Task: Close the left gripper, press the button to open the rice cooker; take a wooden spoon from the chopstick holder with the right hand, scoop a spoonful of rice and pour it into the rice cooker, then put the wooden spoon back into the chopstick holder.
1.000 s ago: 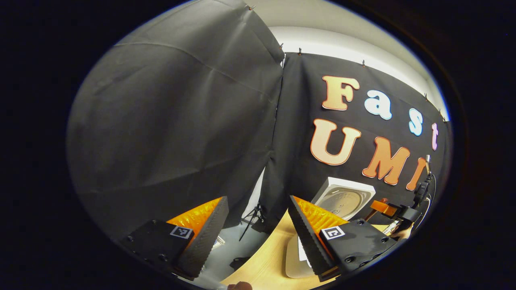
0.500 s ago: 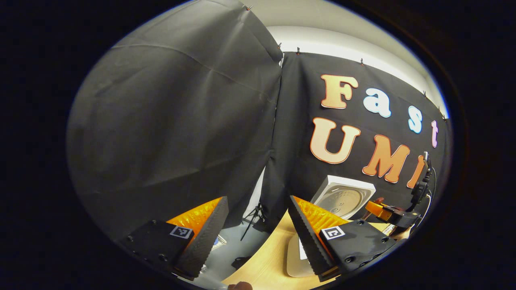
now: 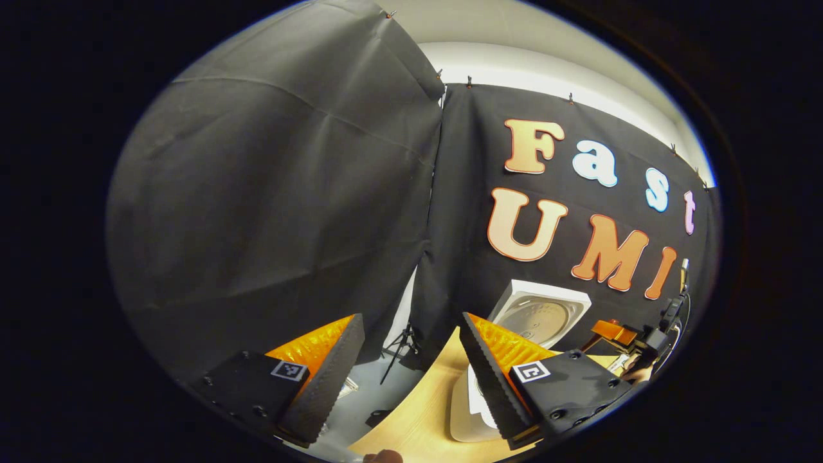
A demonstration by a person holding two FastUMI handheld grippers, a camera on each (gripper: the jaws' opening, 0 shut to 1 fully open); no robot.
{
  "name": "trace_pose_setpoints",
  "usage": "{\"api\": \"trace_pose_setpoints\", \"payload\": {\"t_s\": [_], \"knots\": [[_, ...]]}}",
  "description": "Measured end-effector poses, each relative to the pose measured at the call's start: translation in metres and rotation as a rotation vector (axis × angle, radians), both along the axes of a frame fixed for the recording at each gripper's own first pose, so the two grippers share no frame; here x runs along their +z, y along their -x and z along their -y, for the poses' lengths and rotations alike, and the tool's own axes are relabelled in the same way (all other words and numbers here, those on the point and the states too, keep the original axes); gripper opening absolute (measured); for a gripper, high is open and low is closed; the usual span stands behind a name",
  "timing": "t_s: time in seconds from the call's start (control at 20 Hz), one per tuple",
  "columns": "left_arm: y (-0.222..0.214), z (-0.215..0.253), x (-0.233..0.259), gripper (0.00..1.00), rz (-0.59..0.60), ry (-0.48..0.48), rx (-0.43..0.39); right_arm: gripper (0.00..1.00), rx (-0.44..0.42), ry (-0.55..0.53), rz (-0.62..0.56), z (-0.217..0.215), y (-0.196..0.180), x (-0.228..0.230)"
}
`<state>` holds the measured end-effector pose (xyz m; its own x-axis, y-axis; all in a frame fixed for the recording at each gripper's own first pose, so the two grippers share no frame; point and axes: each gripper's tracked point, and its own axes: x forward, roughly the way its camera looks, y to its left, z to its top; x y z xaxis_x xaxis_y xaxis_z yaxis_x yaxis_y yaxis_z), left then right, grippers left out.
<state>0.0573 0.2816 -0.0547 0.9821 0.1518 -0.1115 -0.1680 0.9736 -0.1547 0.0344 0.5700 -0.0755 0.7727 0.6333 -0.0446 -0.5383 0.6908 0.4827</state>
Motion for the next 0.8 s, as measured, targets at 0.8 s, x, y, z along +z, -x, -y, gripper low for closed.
{"api": "trace_pose_setpoints", "payload": {"t_s": [0.8], "knots": [[-0.016, 0.112, 0.022, 1.0, 0.061, -0.009, -0.094, 0.1, -0.327, -0.178, -0.083, 0.307, -0.069, 0.003]]}}
